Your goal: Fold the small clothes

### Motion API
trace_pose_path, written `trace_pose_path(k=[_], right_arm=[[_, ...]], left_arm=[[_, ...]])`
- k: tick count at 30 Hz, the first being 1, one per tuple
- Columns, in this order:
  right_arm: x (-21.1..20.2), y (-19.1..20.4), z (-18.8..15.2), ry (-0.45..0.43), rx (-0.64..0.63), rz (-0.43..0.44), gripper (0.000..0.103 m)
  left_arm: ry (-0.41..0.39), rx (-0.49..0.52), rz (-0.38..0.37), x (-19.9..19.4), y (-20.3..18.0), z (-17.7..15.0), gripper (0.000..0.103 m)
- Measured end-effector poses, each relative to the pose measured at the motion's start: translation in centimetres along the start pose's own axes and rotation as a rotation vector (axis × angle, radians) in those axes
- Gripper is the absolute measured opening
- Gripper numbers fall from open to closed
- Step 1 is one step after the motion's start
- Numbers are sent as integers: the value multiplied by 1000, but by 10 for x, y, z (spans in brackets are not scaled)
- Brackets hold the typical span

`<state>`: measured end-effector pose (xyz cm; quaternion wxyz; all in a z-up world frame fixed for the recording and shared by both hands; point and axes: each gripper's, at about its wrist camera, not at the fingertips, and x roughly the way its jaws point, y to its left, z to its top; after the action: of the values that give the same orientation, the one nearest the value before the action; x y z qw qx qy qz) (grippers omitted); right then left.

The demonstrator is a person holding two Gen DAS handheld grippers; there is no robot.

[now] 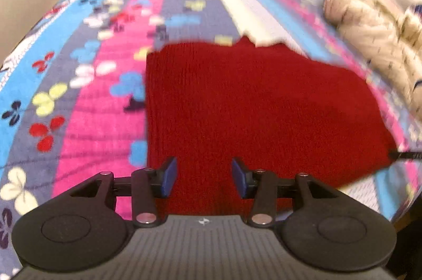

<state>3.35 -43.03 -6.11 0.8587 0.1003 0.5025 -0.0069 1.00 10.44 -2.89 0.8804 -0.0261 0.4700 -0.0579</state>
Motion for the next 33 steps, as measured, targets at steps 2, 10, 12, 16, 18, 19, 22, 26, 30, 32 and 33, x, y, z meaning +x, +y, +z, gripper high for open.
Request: trace_pose_path(k=[2, 10, 12, 16, 18, 19, 22, 26, 30, 32, 33], right_arm=[[0, 2, 0, 3, -11, -6, 62], [-30, 1, 5, -126, -10, -19, 60], [-38, -7, 7, -160, 22, -31, 60], [-50, -27, 12, -217, 118, -63, 60], [-55, -38, 14, -245, 167, -96, 60], [-57, -43, 15, -256, 188, -111, 60], [-62, -56, 17, -280, 257, -147, 60], [-67, -70, 18, -316, 319, -178, 60], [-75, -81, 18, -365, 344, -219, 61], [-79, -86, 18, -387, 354, -239, 61], [-81, -89, 17, -394, 358, -247, 61]], left_arm=[[94, 32, 55, 19, -3, -6, 49], [-64, -89, 69, -17, -6, -15, 72], [-84, -132, 37, -27, -7, -19, 72], [-84, -234, -24, -38, -8, -30, 76], [-46, -304, -65, -35, -7, -38, 83], [-22, -337, -79, -31, -6, -41, 85], [52, -418, -89, -15, -1, -46, 85], [60, -543, -55, 3, 12, -43, 85], [45, -680, -45, 19, 25, -40, 85], [33, -712, -34, 22, 27, -40, 85], [25, -719, -23, 22, 28, -40, 85]])
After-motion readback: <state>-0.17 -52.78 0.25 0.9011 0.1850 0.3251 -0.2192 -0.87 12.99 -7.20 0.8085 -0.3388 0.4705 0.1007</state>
